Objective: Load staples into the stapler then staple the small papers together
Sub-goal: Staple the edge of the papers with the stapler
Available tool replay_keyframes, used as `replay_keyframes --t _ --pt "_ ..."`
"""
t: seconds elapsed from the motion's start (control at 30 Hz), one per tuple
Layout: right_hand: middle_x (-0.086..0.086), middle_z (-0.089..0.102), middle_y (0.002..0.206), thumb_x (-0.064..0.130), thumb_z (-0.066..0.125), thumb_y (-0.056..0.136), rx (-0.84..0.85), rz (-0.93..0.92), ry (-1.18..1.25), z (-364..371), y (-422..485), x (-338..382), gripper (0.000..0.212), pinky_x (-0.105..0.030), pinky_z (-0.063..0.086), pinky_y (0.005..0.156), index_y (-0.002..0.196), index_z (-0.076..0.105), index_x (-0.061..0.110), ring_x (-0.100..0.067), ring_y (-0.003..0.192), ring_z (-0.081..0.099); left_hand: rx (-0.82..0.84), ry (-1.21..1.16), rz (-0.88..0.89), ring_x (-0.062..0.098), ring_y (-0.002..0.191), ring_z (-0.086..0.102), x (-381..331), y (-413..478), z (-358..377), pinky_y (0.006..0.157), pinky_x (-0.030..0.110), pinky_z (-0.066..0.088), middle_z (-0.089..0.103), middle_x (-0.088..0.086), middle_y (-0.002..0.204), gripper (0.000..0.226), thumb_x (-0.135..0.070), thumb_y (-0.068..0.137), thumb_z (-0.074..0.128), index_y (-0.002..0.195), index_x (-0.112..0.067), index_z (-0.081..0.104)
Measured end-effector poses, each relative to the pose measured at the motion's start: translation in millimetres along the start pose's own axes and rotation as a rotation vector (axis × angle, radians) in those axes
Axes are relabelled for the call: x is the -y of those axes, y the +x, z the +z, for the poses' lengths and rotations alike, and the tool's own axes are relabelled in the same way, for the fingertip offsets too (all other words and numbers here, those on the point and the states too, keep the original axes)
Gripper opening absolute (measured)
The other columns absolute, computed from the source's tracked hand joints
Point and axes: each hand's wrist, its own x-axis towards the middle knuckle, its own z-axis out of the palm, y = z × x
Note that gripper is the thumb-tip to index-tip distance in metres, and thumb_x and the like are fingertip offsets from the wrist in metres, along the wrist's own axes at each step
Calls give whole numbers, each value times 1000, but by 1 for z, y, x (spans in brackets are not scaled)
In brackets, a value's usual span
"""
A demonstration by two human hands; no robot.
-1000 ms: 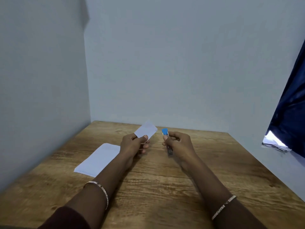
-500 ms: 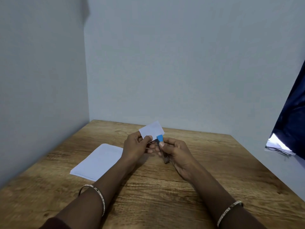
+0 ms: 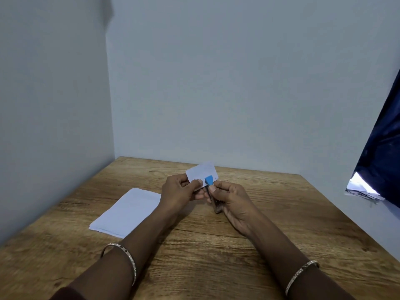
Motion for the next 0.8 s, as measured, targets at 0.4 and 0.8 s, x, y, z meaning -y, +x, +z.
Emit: replay_keyframes --t 0.4,0.8 --pt "-13 75 82 -1 68 90 -117 10 -18 2 5 -4 14 -22 54 64 103 73 -2 -12 69 68 47 -48 -26 26 81 79 -2 -4 2 68 23 61 80 15 84 9 -10 91 71 96 -4 74" --pt "-9 70 76 4 66 93 -82 50 11 4 4 -7 19 -22 49 62 107 70 -8 -12 66 62 63 -89 -49 30 84 78 -2 -6 0 70 26 62 80 17 88 14 -5 93 67 105 1 72"
